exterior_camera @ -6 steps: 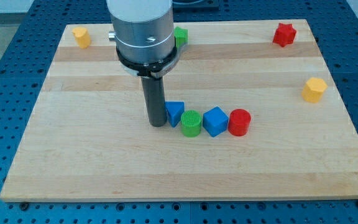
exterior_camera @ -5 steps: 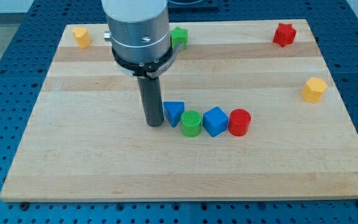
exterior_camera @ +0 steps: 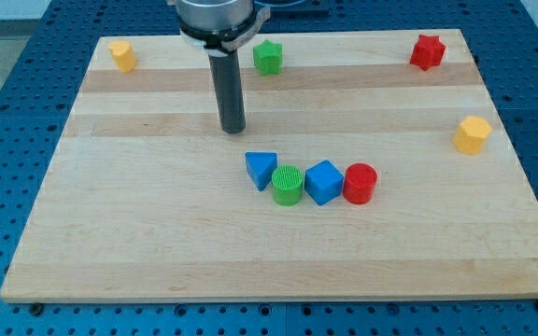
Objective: Point your arm on top side of red circle
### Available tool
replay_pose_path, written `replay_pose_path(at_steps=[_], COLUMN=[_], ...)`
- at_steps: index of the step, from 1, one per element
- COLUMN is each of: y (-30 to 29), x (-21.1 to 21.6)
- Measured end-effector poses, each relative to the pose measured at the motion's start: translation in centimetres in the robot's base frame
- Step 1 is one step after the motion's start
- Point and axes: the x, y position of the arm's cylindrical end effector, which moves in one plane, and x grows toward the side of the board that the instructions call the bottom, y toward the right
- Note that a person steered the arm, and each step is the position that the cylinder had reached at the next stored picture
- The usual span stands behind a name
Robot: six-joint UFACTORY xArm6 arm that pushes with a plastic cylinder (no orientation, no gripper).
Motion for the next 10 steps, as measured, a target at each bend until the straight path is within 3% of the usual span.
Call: replay_pose_path(at_steps=[10], y=[20.0], x=[-0.5])
